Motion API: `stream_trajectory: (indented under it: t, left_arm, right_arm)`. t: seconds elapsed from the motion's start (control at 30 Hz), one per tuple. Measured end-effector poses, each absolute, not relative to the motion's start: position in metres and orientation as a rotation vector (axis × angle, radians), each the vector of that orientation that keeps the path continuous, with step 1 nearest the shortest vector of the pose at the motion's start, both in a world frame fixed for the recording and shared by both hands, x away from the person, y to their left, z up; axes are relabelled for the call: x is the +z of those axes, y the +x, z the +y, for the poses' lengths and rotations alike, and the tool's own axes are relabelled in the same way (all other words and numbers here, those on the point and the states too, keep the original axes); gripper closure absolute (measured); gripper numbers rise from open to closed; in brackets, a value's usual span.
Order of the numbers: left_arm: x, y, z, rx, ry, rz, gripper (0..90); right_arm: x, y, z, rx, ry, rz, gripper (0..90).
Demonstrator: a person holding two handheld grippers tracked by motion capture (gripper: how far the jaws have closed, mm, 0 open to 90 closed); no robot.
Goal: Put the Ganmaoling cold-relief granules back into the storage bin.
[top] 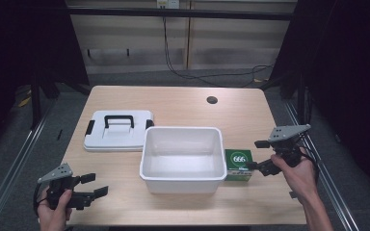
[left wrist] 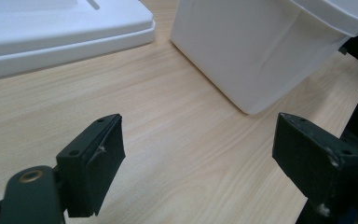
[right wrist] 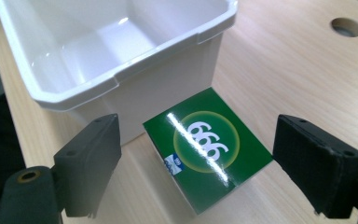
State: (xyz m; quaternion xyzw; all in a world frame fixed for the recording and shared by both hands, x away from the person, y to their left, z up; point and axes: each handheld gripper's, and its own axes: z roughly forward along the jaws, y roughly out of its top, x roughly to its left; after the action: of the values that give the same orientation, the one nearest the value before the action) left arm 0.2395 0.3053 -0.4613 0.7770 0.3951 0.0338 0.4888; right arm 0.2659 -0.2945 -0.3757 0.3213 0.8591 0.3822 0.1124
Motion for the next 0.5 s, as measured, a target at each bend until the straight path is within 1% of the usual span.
stream_trajectory:
  t: [0.5]
  left_arm:
    - [-0.461, 0.239, 0.306, 0.084, 1.886, 0.958, 16.7]
  right_arm:
    - [-0.361, 0.289, -0.283, 1.016, 0.892, 2.653, 13.8]
